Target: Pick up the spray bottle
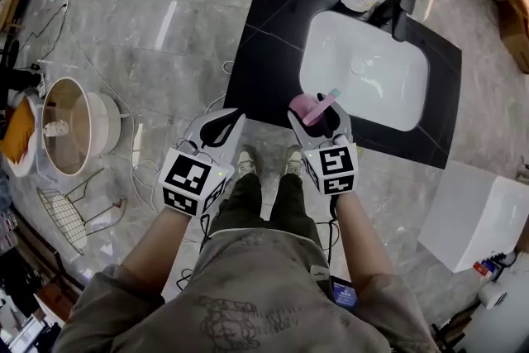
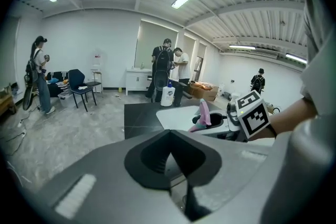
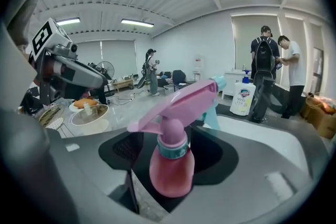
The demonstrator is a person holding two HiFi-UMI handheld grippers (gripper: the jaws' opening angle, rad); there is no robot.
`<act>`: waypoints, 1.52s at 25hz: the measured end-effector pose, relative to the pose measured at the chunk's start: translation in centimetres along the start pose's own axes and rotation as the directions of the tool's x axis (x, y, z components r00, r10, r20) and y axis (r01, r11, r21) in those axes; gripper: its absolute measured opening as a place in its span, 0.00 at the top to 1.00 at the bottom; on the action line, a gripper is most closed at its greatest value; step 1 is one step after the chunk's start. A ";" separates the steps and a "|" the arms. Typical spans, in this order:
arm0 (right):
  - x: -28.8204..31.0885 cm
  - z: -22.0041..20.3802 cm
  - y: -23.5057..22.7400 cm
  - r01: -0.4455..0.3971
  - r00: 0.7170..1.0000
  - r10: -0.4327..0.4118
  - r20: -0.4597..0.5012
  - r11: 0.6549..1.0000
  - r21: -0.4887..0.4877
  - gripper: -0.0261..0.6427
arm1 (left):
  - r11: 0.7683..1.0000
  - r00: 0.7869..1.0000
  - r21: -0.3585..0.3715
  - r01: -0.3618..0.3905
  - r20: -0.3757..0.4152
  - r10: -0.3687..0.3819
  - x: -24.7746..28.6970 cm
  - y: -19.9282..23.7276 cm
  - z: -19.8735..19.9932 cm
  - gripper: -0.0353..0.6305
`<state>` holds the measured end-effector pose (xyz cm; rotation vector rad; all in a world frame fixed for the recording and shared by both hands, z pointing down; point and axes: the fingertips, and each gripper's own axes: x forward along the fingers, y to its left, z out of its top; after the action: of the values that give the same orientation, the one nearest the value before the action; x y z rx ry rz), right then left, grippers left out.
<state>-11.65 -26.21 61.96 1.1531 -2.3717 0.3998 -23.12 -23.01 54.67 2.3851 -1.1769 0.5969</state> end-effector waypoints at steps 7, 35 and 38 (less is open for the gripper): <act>0.6 1.0 -0.6 0.012 1.000 -0.012 0.003 1.000 0.000 0.67 | 1.000 1.000 -0.014 -0.025 0.008 0.025 -0.8 0.4 -0.3 0.95; -14.1 29.1 1.0 0.017 0.902 0.075 0.425 0.978 -0.209 0.69 | 0.962 0.930 0.212 -0.173 0.357 0.088 -8.5 0.0 19.4 0.95; -16.5 30.8 1.0 0.042 0.877 0.068 0.475 0.975 -0.216 0.69 | 0.949 0.911 0.234 -0.211 0.400 0.104 -10.1 -0.2 21.2 0.95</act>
<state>-12.30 -28.62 27.10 1.2388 -2.7553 -0.1750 -24.43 -27.79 31.71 2.7460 -1.5542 0.3659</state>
